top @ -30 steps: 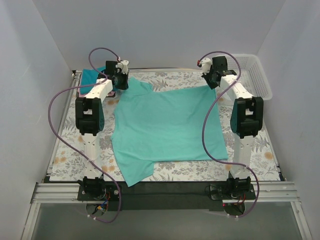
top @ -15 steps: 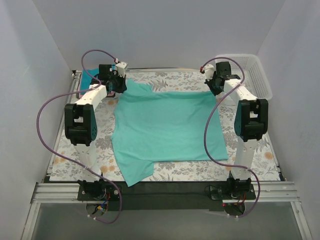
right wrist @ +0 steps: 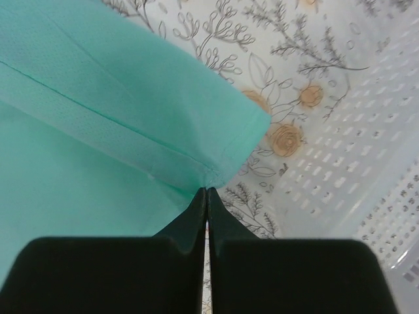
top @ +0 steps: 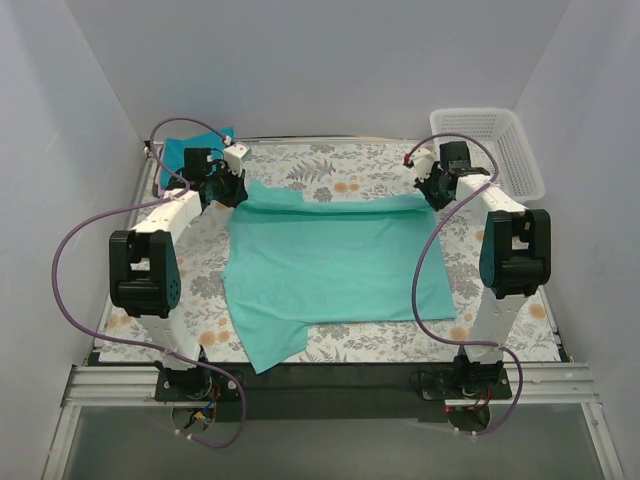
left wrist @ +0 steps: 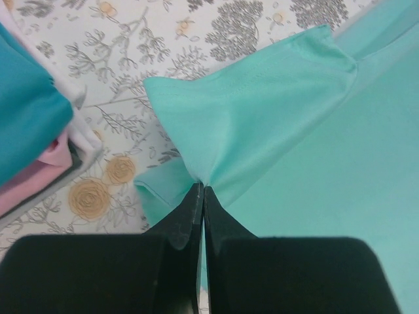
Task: Fold and stack the t-shirts
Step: Fold the tshirt
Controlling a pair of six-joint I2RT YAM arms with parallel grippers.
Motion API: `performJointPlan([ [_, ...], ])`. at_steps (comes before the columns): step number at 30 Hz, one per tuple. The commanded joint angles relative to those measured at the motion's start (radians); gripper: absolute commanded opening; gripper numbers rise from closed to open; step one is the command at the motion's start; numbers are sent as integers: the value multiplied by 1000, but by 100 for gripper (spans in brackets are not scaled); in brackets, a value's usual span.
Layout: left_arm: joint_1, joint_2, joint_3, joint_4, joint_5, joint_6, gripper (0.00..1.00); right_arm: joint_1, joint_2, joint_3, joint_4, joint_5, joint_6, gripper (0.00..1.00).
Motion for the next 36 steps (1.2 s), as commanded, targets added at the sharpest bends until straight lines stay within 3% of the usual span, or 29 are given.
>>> performJointPlan([
  [1, 3, -77, -52, -14, 47, 36, 0, -7, -46, -46, 43, -14, -35, 1],
  [7, 3, -146, -156, -19, 59, 56, 0, -7, -62, -103, 71, -5, -58, 1],
  [25, -6, -127, -224, -88, 73, 111, 0, -7, -82, -163, -9, -38, -130, 1],
  [26, -8, -122, -225, -96, 72, 119, 0, -7, -81, -163, -16, -36, -133, 6],
  [27, -8, -117, -210, -131, 66, 123, 2, -5, -79, -160, -36, -32, -133, 17],
  [28, -8, -107, -193, -154, 62, 123, 12, -7, -84, -155, -46, -28, -140, 31],
  [31, -3, -102, -120, -229, 73, 106, 27, -7, -105, -129, -61, -40, -134, 50],
  [33, -2, -110, -92, -234, 96, 80, 36, -7, -115, -86, -73, -65, -119, 55],
  [36, -2, -73, -26, -229, 105, 30, 40, -7, -104, -25, -98, -98, -82, 52],
])
